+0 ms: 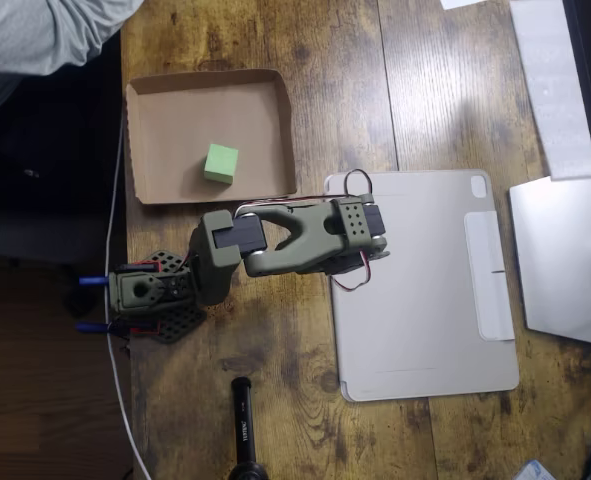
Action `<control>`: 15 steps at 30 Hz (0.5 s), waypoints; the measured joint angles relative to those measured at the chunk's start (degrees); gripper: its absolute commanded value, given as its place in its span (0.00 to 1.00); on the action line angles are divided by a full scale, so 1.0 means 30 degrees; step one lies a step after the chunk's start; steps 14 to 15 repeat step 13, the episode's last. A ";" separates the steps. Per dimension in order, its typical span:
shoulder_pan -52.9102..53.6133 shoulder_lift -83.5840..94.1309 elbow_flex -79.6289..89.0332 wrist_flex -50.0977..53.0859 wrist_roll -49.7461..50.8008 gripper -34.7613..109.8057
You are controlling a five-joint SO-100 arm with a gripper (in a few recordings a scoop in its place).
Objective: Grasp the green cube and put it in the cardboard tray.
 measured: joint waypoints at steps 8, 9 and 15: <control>0.0000 0.0000 0.0000 0.0000 0.0000 0.24; 0.0000 -0.0029 0.0000 0.0000 0.0000 0.24; 0.0000 -0.0117 0.0000 0.0000 0.0000 0.24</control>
